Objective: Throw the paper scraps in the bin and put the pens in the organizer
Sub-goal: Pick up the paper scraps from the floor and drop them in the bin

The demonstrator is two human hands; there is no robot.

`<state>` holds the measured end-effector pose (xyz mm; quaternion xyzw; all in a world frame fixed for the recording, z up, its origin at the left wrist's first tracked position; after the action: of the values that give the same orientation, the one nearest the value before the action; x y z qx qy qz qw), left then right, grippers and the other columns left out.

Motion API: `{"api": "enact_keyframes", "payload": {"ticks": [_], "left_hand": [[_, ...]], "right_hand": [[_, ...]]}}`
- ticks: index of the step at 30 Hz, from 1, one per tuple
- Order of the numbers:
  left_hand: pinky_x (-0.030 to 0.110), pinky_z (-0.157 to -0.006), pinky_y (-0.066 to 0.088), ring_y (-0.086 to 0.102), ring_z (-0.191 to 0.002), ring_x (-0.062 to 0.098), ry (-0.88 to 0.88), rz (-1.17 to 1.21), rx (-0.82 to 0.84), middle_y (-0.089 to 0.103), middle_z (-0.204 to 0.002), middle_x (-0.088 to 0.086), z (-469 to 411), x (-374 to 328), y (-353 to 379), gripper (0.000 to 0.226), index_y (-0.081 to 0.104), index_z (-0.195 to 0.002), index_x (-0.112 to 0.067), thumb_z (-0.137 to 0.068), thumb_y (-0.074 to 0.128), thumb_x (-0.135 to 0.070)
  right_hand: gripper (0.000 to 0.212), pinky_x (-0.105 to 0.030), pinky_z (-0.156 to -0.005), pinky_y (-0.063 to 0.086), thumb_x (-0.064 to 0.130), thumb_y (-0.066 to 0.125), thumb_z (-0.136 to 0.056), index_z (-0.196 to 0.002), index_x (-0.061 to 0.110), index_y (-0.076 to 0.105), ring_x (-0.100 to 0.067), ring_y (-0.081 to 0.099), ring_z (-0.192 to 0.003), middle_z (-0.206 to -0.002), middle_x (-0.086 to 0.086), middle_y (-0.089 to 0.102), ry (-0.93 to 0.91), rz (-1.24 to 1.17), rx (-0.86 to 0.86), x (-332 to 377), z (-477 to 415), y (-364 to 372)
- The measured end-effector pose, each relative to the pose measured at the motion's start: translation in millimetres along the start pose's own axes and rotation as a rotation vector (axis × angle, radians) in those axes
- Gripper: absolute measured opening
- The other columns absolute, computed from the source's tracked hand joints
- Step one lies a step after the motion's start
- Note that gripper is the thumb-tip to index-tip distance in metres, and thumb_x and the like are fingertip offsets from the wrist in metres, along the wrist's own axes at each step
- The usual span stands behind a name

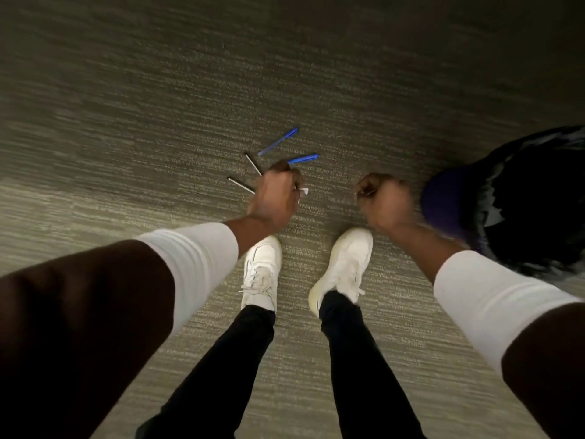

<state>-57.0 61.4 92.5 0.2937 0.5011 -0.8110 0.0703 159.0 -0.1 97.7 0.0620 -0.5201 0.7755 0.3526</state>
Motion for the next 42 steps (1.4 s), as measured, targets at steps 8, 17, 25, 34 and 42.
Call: {"api": "enact_keyframes", "payload": {"ticks": [8, 17, 25, 34, 42], "left_hand": [[0.035, -0.079, 0.056, 0.071, -0.086, 0.025, 0.012, -0.043, 0.023, 0.073, -0.095, 0.005, 7.1, -58.1, -4.6, 0.006, 0.078, -0.085, -0.022, -0.082, 0.080, -0.018], [0.025, -0.072, 0.044, 0.060, -0.071, 0.009, 0.011, 0.084, 0.081, 0.065, -0.076, -0.011, 11.3, -182.1, 68.3, 0.010, 0.074, -0.077, -0.025, -0.080, 0.082, -0.020], [0.029, -0.076, 0.057, 0.067, -0.073, 0.012, 0.111, 0.153, 0.133, 0.074, -0.078, -0.007, -2.2, -321.2, 119.5, 0.013, 0.073, -0.076, -0.022, -0.080, 0.085, -0.017], [0.032, -0.082, 0.059, 0.071, -0.096, 0.023, 0.081, 0.171, 0.204, 0.074, -0.106, 0.003, -19.8, -370.6, 138.5, 0.047, 0.066, -0.118, -0.015, -0.077, 0.086, -0.021], [0.041, -0.073, 0.065, 0.073, -0.077, 0.020, -0.080, 0.098, 0.315, 0.074, -0.082, 0.000, 13.5, -271.8, 147.8, 0.013, 0.071, -0.079, -0.020, -0.091, 0.073, -0.016]], "right_hand": [[0.013, -0.034, -0.080, 0.063, 0.005, 0.080, -0.086, -0.088, 0.018, 0.080, -0.012, 0.075, -0.080, -0.090, 0.006, 0.080, 0.173, -0.260, -0.072, -22.2, 67.3, -11.6], [0.018, -0.036, -0.074, 0.063, 0.005, 0.076, -0.087, -0.089, 0.023, 0.074, -0.011, 0.074, -0.072, -0.085, 0.006, 0.078, 0.322, -0.374, -0.340, -129.1, 143.2, -77.1], [0.017, -0.042, -0.084, 0.063, 0.011, 0.075, -0.082, -0.097, 0.019, 0.077, -0.017, 0.075, -0.081, -0.088, 0.000, 0.079, 0.428, -0.374, -0.533, -216.5, 156.5, -159.6], [0.040, -0.039, -0.092, 0.060, 0.023, 0.077, -0.081, -0.119, 0.015, 0.070, -0.024, 0.075, -0.098, -0.109, -0.006, 0.078, 0.564, -0.342, -0.572, -268.6, 145.8, -192.7], [0.011, -0.025, -0.078, 0.059, 0.009, 0.068, -0.089, -0.093, 0.015, 0.077, -0.015, 0.075, -0.078, -0.091, -0.001, 0.080, 0.296, -0.300, -0.498, -207.8, 135.6, -149.3]]}}
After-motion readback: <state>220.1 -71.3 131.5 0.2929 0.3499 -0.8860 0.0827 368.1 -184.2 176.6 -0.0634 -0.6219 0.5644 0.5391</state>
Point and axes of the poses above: each hand's wrist, its own z-axis away from the middle knuckle, its own y-axis out of the palm, x = y × z, the point moved 9 cm from there along -z, towards the middle knuckle
